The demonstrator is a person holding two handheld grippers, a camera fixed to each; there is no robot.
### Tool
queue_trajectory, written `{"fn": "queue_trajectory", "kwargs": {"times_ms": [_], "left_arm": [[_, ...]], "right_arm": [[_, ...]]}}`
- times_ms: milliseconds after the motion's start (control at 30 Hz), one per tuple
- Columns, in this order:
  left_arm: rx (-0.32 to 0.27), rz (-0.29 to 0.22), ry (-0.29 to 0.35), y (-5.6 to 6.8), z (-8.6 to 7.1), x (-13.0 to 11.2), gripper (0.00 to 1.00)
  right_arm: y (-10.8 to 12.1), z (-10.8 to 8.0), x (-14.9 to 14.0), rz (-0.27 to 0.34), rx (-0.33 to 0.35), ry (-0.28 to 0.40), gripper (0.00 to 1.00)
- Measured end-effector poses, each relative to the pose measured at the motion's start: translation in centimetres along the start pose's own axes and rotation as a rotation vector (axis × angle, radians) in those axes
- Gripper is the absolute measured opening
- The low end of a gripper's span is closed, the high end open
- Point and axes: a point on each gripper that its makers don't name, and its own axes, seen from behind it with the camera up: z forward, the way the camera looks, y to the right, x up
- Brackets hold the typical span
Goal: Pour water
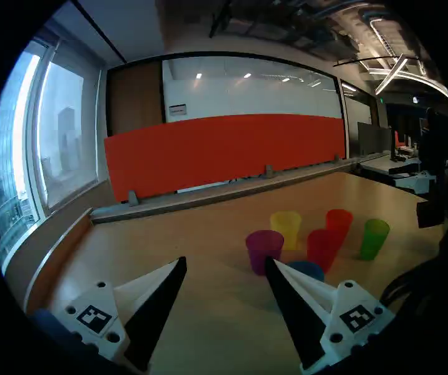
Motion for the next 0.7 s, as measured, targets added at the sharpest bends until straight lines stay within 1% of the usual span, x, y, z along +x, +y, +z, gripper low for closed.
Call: {"fn": "queue_trajectory", "kwargs": {"times_ms": [200, 267, 500, 700], "left_arm": [[0.022, -0.017, 0.044, 0.1, 0.0, 1.0, 0.92], [0.036, -0.025, 0.056, 0.0, 0.0, 1.2, 0.92], [0.103, -0.070, 0.115, -0.7, -0.4, 2.3, 0.92], [0.152, -0.080, 0.153, -1.5, -0.7, 2.9, 0.92]], "right_arm": [[1.1, -0.1, 1.9, 0.020, -0.082, 0.080, 1.00], [1.2, -0.2, 2.5, 0.032, -0.098, 0.108, 1.00], [2.3, -0.8, 4.2, 0.058, -0.164, 0.177, 1.00], [3.1, -1.4, 4.6, 0.055, -0.221, 0.212, 1.00]]}}
